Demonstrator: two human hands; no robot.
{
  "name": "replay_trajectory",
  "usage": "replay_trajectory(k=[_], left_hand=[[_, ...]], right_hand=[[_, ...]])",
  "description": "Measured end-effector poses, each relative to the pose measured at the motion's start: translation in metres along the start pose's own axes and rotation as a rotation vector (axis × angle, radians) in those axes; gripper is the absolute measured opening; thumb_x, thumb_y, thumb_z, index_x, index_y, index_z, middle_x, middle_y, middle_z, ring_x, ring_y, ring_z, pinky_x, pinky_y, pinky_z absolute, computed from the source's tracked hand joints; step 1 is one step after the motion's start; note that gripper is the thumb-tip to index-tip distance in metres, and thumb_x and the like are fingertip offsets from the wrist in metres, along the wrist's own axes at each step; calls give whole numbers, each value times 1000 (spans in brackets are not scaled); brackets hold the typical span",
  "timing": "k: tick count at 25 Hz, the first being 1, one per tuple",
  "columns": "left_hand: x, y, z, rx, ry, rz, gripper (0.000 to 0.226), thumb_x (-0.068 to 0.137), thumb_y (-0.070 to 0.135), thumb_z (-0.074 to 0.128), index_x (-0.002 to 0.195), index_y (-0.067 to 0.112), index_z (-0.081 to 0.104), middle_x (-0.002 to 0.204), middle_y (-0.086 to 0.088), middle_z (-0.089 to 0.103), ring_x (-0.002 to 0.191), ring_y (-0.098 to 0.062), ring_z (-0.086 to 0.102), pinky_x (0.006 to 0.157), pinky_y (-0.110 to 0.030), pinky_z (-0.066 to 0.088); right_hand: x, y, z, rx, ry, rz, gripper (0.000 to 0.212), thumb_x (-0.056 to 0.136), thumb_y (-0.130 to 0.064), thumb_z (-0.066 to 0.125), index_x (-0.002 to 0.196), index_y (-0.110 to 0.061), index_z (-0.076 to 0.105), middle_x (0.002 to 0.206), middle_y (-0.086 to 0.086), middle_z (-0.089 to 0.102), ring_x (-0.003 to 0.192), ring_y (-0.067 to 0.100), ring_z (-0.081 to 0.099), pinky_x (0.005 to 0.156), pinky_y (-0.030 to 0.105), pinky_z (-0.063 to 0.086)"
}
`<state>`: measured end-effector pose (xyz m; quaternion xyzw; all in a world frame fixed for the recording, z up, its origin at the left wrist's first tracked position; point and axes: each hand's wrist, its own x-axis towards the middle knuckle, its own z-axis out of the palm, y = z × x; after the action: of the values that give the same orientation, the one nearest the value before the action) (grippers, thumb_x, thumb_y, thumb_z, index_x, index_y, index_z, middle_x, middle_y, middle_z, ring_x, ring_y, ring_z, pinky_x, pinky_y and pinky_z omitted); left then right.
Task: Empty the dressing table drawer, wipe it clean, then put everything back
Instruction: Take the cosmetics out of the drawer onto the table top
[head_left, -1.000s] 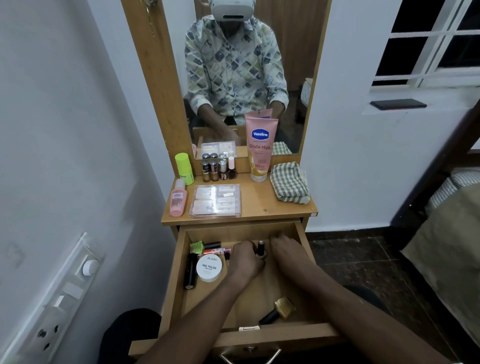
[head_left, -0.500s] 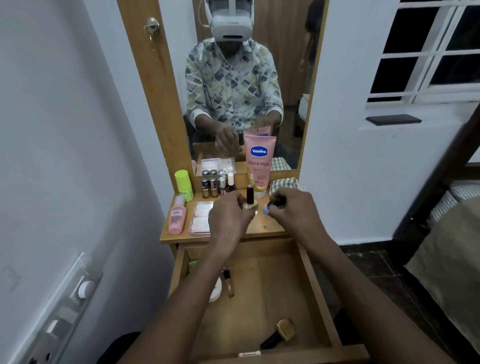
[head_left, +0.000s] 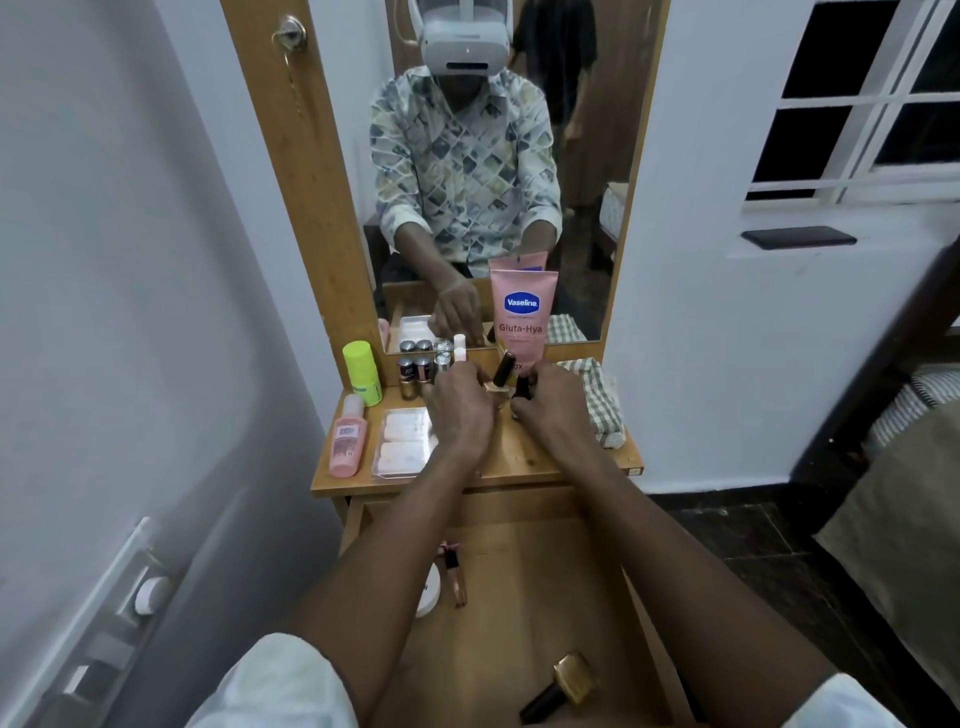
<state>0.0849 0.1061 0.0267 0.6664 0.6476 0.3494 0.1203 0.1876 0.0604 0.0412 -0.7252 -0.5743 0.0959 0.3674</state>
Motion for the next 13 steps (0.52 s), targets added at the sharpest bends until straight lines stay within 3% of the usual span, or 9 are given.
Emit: replay_trajectory(k=[2, 4, 8, 13], left_hand=[[0, -3, 5, 12, 1, -20, 16, 81, 27, 78, 96, 22, 74, 92, -1, 72, 93, -23, 62, 79, -32, 38], [0, -3, 6, 91, -4, -2, 15, 83, 32, 76, 93, 21, 74, 91, -1, 70, 96, -23, 59, 84, -36, 27], [-1, 1, 8, 180, 2, -14, 16, 88, 33, 71, 95, 18, 71, 98, -4, 68, 103, -25, 53, 88, -37, 30], [-7, 9, 1, 152, 9, 11, 14, 90, 18, 67, 103, 15, 69, 107, -6, 67, 109, -26, 54, 95, -39, 35]], right_hand=[[-2, 6, 7, 7, -4, 21, 24, 84, -12, 72, 107, -8, 69, 101, 7, 71, 89, 22, 65, 70, 23, 44], [-3, 10, 12, 5, 10, 47, 22, 85, -12, 70, 107, -9, 69, 101, 7, 71, 88, 20, 65, 69, 23, 45], [0, 12, 16, 6, 18, 72, 20, 89, -10, 66, 108, -9, 68, 102, 8, 71, 88, 21, 64, 70, 23, 44], [1, 12, 16, 28, -2, 121, 24, 91, -9, 65, 115, -11, 63, 109, 6, 69, 93, 19, 64, 74, 23, 46]])
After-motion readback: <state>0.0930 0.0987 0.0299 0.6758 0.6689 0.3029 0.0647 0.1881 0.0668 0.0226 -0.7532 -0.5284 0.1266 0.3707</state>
